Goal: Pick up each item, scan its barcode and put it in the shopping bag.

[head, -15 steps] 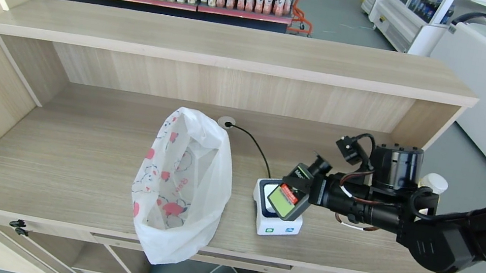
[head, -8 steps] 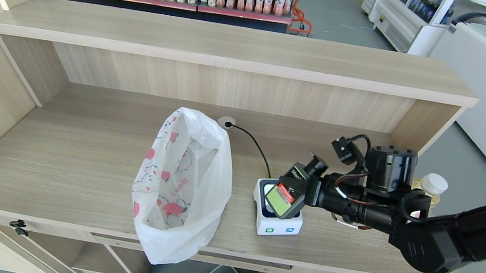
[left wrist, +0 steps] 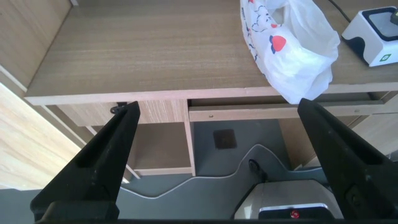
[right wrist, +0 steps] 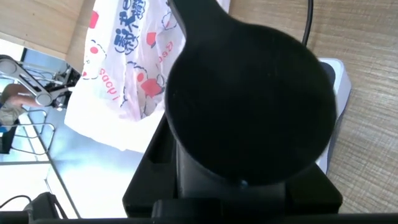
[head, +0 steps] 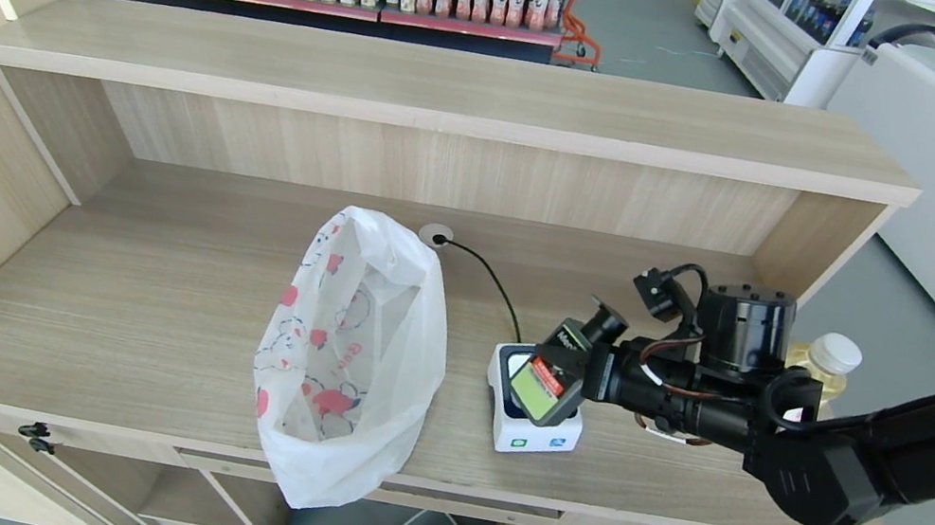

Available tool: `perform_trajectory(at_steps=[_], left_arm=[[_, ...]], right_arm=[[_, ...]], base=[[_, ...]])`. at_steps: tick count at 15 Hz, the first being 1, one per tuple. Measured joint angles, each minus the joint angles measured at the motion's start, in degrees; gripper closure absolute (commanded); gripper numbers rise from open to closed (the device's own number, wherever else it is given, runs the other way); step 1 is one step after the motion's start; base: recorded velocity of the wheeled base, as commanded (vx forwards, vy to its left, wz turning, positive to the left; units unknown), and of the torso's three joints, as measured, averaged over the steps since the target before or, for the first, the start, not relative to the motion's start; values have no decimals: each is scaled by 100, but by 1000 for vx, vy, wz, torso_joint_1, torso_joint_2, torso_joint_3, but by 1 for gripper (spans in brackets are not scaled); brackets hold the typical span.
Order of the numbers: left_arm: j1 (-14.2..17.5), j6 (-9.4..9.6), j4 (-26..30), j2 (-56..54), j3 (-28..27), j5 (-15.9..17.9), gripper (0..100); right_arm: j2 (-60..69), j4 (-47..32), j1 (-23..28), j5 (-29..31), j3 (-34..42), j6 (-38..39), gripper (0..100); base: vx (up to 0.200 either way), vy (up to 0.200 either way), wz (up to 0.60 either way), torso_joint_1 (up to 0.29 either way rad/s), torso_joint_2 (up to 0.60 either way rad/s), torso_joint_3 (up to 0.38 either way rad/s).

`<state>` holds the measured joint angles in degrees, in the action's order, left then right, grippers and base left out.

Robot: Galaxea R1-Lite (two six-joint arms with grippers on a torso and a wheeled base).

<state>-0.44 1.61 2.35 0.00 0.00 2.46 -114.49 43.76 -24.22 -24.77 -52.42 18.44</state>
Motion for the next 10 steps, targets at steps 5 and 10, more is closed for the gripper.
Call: perform_trajectory(at_steps=[5, 10], left_arm=[[0, -2, 2, 0, 0, -1, 0], [0, 0, 2, 0, 0, 0, 0]], right_arm=[[-22, 156, 0, -13, 5, 18, 100], [-45, 163, -39, -16, -4, 20, 100]], base=[[0, 0, 0, 0, 0, 0], [0, 0, 0, 0, 0, 0]])
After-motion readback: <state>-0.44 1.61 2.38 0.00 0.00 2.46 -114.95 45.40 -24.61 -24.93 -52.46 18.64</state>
